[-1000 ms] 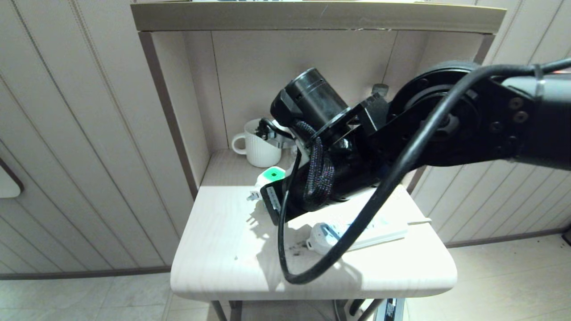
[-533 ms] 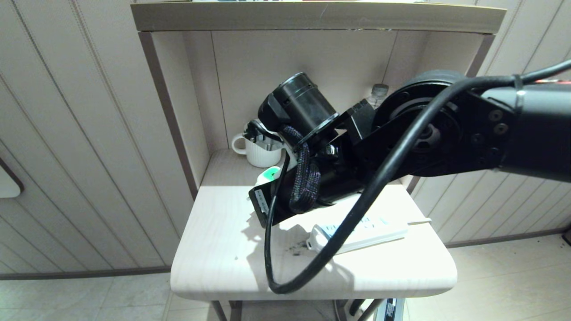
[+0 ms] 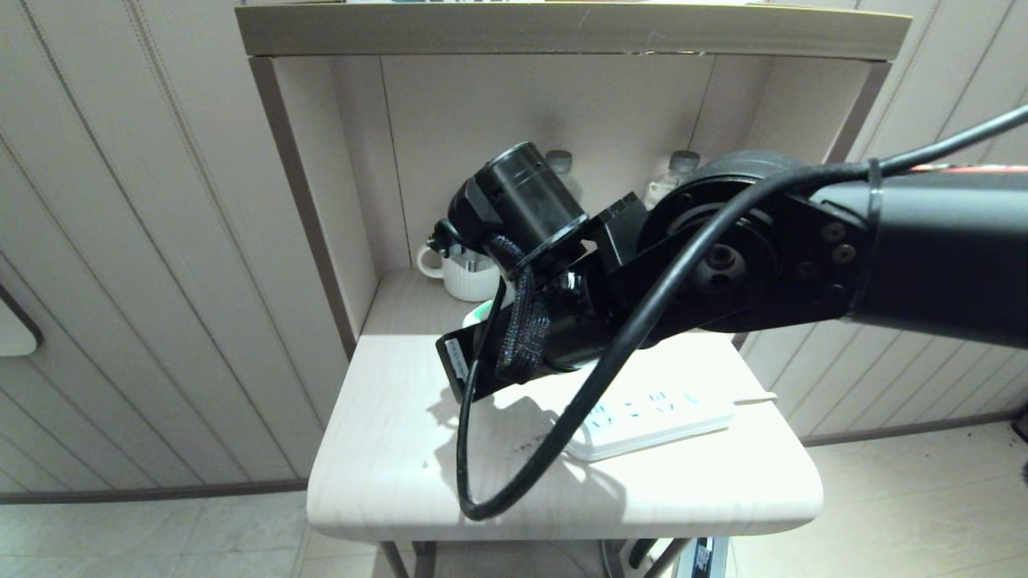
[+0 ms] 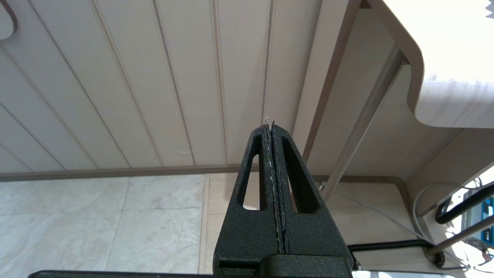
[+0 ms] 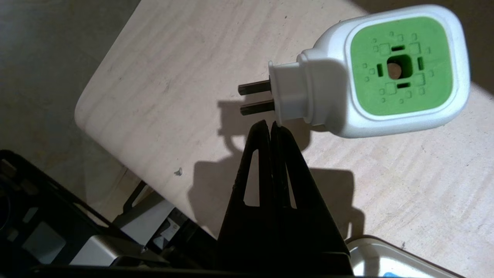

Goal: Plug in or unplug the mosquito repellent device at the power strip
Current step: Pick up the mosquito repellent liquid

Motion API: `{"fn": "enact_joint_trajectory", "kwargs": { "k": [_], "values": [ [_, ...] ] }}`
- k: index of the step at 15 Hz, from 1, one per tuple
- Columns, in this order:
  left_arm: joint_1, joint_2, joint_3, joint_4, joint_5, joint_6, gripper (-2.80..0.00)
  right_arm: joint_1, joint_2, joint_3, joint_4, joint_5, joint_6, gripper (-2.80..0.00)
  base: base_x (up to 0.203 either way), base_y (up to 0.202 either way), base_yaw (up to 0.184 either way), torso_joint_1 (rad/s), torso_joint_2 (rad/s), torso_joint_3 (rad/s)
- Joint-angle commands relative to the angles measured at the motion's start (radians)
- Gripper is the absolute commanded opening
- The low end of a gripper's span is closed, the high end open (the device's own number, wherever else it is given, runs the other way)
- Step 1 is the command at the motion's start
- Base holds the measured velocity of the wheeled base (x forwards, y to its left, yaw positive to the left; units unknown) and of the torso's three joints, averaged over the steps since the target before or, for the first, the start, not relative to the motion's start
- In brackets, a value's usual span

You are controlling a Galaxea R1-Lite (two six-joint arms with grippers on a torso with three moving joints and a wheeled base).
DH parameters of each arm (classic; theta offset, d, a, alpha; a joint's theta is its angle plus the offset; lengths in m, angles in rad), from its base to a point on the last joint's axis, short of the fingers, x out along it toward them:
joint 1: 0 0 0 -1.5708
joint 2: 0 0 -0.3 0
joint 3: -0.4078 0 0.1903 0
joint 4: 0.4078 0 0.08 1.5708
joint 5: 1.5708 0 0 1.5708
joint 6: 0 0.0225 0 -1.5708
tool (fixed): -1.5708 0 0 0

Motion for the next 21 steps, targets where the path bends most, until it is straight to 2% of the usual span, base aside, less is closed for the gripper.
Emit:
{"fn": "enact_joint_trajectory", "kwargs": {
  "k": [1, 21],
  "values": [
    [0.001, 0.002, -0.001, 0.001, 0.000, 0.000, -2.80, 0.000, 0.014, 0.000, -0.020, -0.018, 0.001, -2.80, 0.000, 0.000, 0.000, 0.000, 0.00, 0.000],
    [0.000, 0.002, 0.000, 0.001, 0.000, 0.000, -2.80, 0.014, 0.048, 0.002, -0.187, -0.023, -0.016, -2.80, 0.000, 0.000, 0.000, 0.000, 0.00, 0.000]
  ]
}}
